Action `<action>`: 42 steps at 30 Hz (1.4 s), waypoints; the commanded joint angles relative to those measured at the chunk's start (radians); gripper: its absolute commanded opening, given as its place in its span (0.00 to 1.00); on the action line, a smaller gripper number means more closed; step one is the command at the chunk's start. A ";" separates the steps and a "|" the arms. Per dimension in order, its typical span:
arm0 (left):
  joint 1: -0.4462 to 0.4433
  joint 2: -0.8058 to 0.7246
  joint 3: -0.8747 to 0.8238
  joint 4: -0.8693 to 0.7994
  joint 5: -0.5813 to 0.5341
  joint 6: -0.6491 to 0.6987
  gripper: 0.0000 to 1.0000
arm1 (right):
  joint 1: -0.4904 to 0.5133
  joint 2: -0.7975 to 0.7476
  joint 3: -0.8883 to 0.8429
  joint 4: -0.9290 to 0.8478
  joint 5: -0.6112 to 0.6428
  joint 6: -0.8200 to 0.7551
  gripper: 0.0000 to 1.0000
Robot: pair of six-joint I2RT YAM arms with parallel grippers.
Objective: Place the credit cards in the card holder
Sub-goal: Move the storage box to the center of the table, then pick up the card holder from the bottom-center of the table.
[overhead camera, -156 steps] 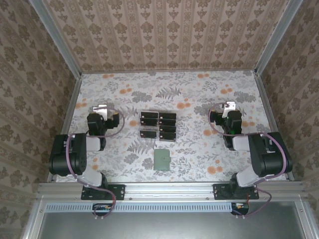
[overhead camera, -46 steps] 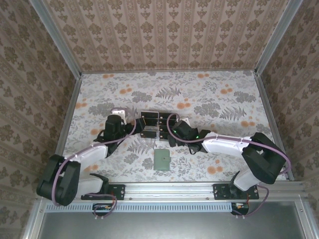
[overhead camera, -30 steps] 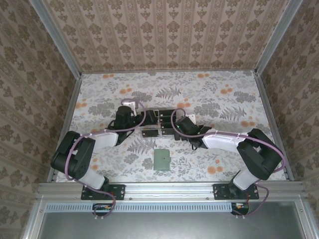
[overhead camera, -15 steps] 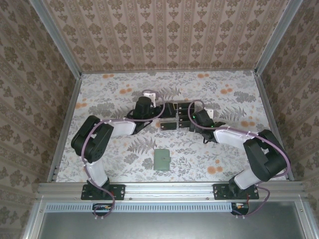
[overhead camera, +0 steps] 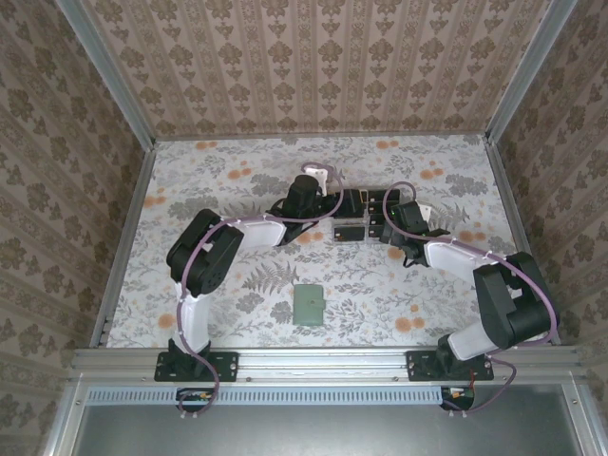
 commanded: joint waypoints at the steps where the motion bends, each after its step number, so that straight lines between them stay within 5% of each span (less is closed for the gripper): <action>1: 0.004 0.000 0.020 -0.010 -0.003 -0.013 1.00 | -0.005 -0.054 0.014 -0.035 -0.058 -0.005 1.00; 14: 0.115 -0.278 -0.206 0.013 -0.032 0.024 1.00 | 0.015 -0.470 0.051 -0.371 -0.266 -0.004 0.96; 19: 0.157 -0.474 -0.338 -0.081 -0.080 0.063 1.00 | 0.139 -0.500 0.105 -0.502 -0.286 0.004 0.89; 30: 0.159 -0.850 -0.504 -0.616 -0.276 0.104 1.00 | 0.607 -0.251 0.219 -0.597 -0.068 0.210 0.83; 42: 0.159 -1.087 -0.686 -0.759 -0.374 0.025 1.00 | 0.821 0.107 0.451 -0.700 0.043 0.311 0.77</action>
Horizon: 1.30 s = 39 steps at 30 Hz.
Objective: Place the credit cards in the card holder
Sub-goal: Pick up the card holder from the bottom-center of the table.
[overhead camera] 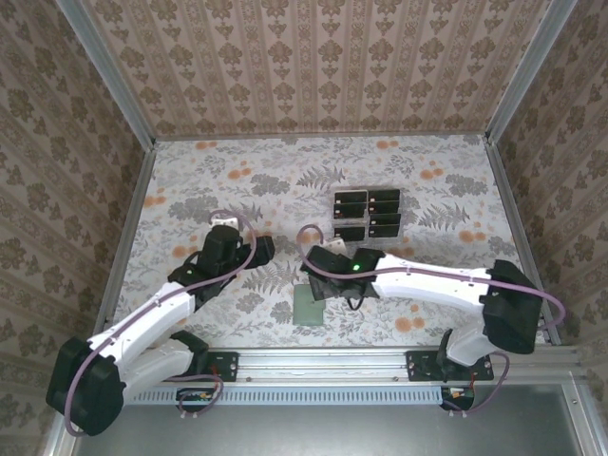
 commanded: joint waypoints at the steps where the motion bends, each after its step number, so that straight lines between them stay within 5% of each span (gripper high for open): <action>1: 0.003 -0.033 -0.005 -0.067 -0.053 -0.018 1.00 | 0.038 0.077 0.073 -0.083 0.065 0.051 0.74; 9: 0.006 -0.034 -0.025 -0.063 -0.037 -0.032 1.00 | 0.094 0.215 0.158 -0.119 0.066 0.071 0.60; 39: 0.008 -0.011 -0.044 -0.040 -0.023 -0.036 1.00 | 0.116 0.324 0.195 -0.059 0.005 0.058 0.48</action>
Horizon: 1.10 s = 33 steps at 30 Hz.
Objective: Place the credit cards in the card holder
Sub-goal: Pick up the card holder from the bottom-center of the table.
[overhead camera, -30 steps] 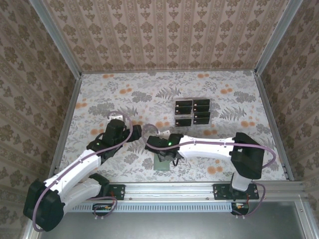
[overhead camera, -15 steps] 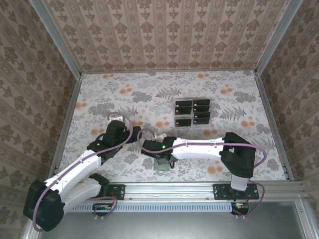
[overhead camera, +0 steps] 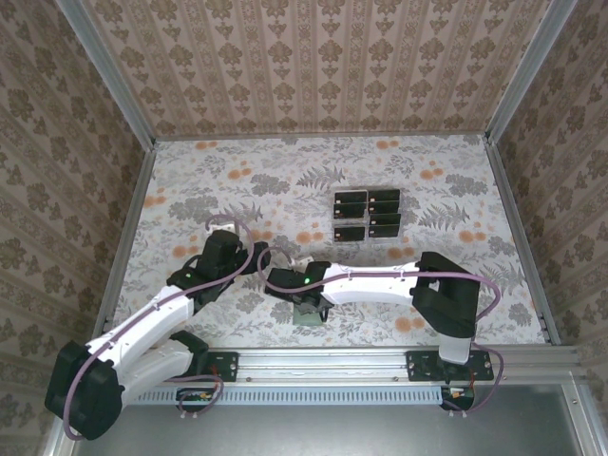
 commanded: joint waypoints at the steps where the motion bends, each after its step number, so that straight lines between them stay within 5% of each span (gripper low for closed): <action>1: 0.008 0.003 -0.017 0.009 0.003 -0.017 1.00 | 0.009 0.025 0.026 -0.009 -0.011 0.006 0.48; 12: 0.021 0.003 -0.024 0.013 0.016 -0.016 1.00 | 0.014 0.056 0.021 -0.011 -0.014 0.013 0.42; 20: 0.027 0.007 -0.025 0.015 0.026 -0.017 1.00 | 0.033 0.040 0.042 -0.023 -0.014 0.011 0.51; 33: 0.031 0.006 -0.029 0.016 0.034 -0.018 1.00 | 0.038 0.046 0.030 -0.031 0.010 0.018 0.50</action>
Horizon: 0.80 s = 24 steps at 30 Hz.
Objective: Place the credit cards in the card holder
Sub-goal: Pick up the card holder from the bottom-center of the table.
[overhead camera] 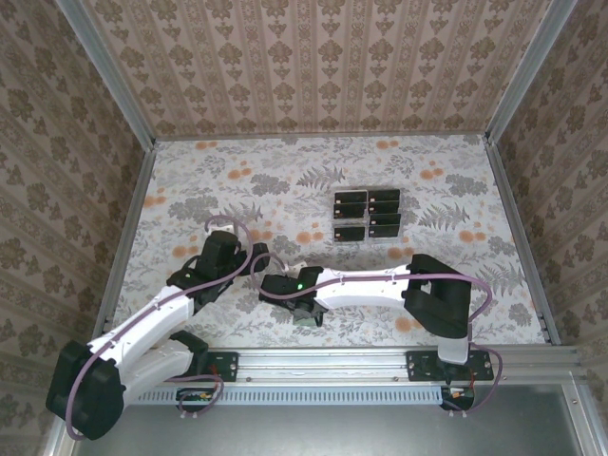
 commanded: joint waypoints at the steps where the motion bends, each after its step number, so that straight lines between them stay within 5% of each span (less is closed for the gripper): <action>1: 0.011 0.002 -0.014 0.011 0.010 -0.018 1.00 | 0.003 0.008 -0.005 -0.027 0.016 0.017 0.50; 15: 0.011 0.009 -0.012 0.013 0.011 -0.020 1.00 | -0.012 0.013 -0.071 0.004 0.021 0.033 0.35; 24: 0.012 0.021 -0.008 0.007 0.019 -0.016 1.00 | -0.044 -0.026 -0.124 0.048 0.008 0.022 0.00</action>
